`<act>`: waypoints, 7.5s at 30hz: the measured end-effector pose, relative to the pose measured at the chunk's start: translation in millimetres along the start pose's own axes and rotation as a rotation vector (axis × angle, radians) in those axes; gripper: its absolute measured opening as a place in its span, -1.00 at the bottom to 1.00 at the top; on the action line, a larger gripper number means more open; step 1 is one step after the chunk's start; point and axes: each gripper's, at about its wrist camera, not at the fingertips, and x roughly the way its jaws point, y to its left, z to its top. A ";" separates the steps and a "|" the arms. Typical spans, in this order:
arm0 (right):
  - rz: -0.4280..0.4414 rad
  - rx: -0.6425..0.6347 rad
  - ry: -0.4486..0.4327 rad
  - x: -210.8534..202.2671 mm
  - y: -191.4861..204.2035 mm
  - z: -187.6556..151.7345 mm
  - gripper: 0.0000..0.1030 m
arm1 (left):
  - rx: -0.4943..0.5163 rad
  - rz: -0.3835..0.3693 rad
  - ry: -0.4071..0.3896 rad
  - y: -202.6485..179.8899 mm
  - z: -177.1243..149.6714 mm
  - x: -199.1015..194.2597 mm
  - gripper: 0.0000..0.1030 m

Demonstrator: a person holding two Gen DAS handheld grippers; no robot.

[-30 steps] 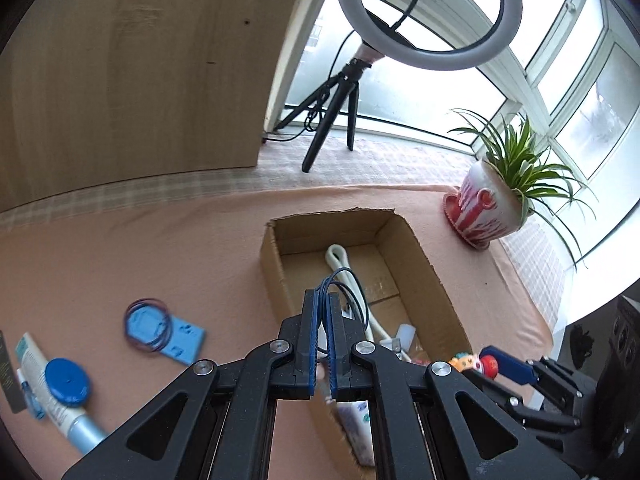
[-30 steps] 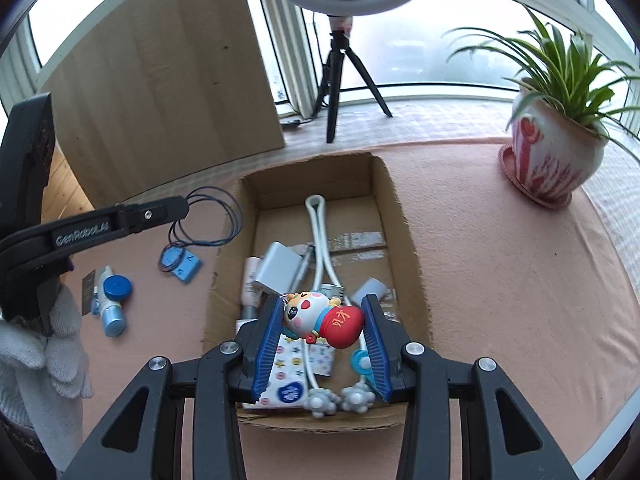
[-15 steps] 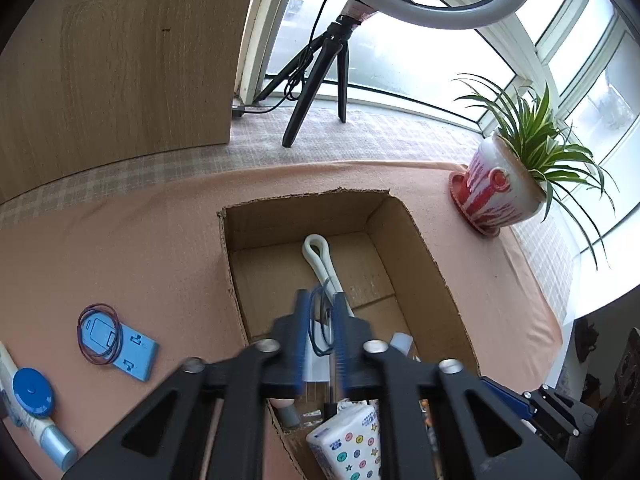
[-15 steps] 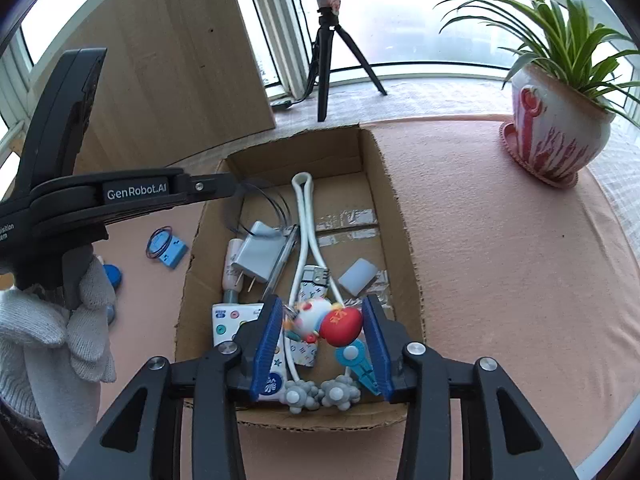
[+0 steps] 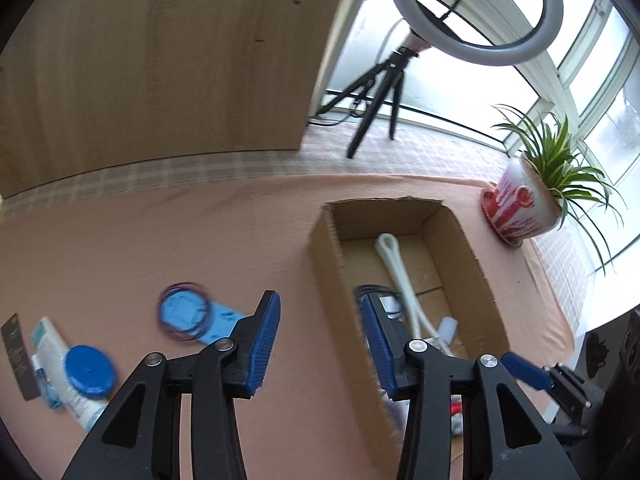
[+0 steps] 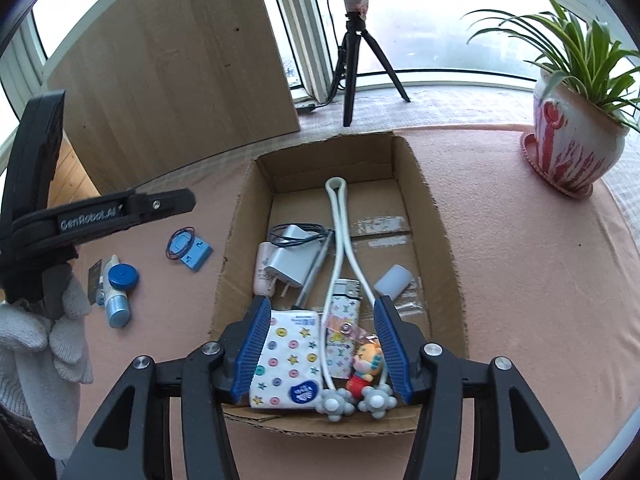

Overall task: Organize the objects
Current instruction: 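Carry the cable and toy figure into the box and open both tools, then move the right tool to the purple cable ring while the left tool moves to the blue tape measure, then grasp the purple cable ring with the right tool while the left tool grasps the blue tape measure, then lift the purple cable ring off the blue phone stand with the right tool, then carry the tape measure and cable ring into the box and open both tools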

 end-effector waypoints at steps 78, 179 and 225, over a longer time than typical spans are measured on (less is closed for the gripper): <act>0.131 -0.227 0.338 143.7 159.0 3.9 -0.73 | 0.048 0.017 0.102 132.9 -115.2 -28.0 0.07; 0.028 -0.427 0.265 112.2 149.7 -53.0 0.08 | 0.150 0.129 0.112 110.4 -211.8 -65.4 0.04; 0.120 0.031 -0.026 -34.1 4.1 -25.2 -0.94 | 0.041 -0.092 -0.002 39.2 -128.6 -81.7 0.04</act>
